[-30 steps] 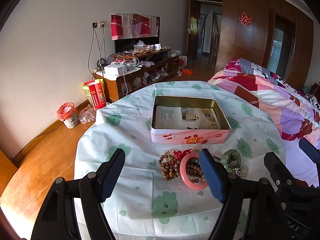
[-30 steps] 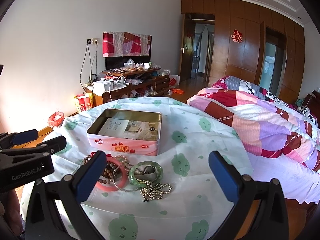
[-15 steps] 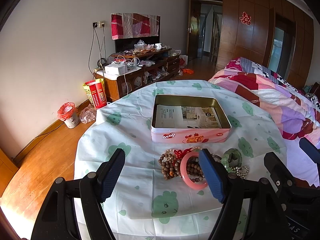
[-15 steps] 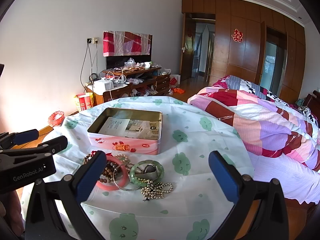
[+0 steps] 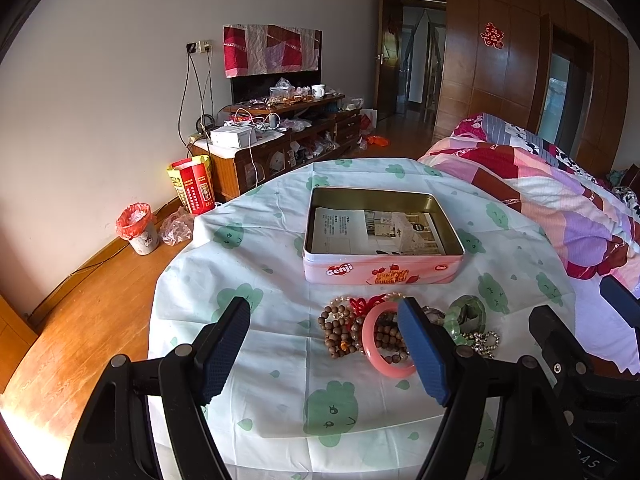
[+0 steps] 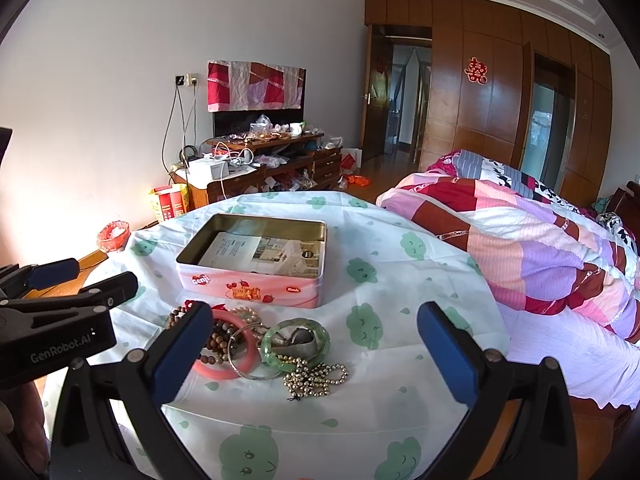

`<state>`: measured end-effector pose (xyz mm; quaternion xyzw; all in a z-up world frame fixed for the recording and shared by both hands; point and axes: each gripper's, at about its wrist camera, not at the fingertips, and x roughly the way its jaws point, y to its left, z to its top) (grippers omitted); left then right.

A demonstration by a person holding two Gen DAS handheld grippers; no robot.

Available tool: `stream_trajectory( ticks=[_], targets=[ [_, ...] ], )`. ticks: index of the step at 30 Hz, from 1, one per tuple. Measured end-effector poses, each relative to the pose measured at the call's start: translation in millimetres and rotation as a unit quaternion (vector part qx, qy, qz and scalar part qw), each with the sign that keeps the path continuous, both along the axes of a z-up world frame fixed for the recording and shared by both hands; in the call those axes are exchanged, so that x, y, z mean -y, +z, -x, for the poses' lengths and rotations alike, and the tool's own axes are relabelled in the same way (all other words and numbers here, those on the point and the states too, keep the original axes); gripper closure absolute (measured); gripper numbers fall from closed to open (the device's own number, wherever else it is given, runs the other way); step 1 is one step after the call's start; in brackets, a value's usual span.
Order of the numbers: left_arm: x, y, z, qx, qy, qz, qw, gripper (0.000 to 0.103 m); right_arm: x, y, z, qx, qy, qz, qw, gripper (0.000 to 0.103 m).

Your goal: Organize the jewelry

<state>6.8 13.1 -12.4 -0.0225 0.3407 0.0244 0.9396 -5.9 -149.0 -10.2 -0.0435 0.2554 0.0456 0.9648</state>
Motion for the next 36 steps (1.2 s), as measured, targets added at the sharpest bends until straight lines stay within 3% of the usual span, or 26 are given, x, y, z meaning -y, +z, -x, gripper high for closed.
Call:
stream_trajectory(
  ticks=[23, 25, 30, 36],
  targets=[
    [0.2, -14.7, -8.7, -0.024, -0.004, -0.003, 0.9997, 0.027, -8.8, -11.6, 2.0, -0.011, 0.005, -0.001, 1.000, 0.000],
    [-6.3, -20.6, -16.5, -0.029, 0.009, -0.017, 0.9994, 0.027, -9.7, -15.1, 2.1, -0.013, 0.005, 0.000, 1.000, 0.000],
    [-29.3, -38.7, -35.3, -0.052, 0.036, -0.010, 0.9979, 0.027, 4.9, -22.8, -11.6, -0.027, -0.005, -0.001, 1.000, 0.000],
    [-34.7, -60.3, -45.5, -0.076, 0.032, 0.006, 0.9966, 0.027, 17.8, -46.4, -25.1, -0.059, -0.014, -0.007, 0.998, 0.000]
  ],
)
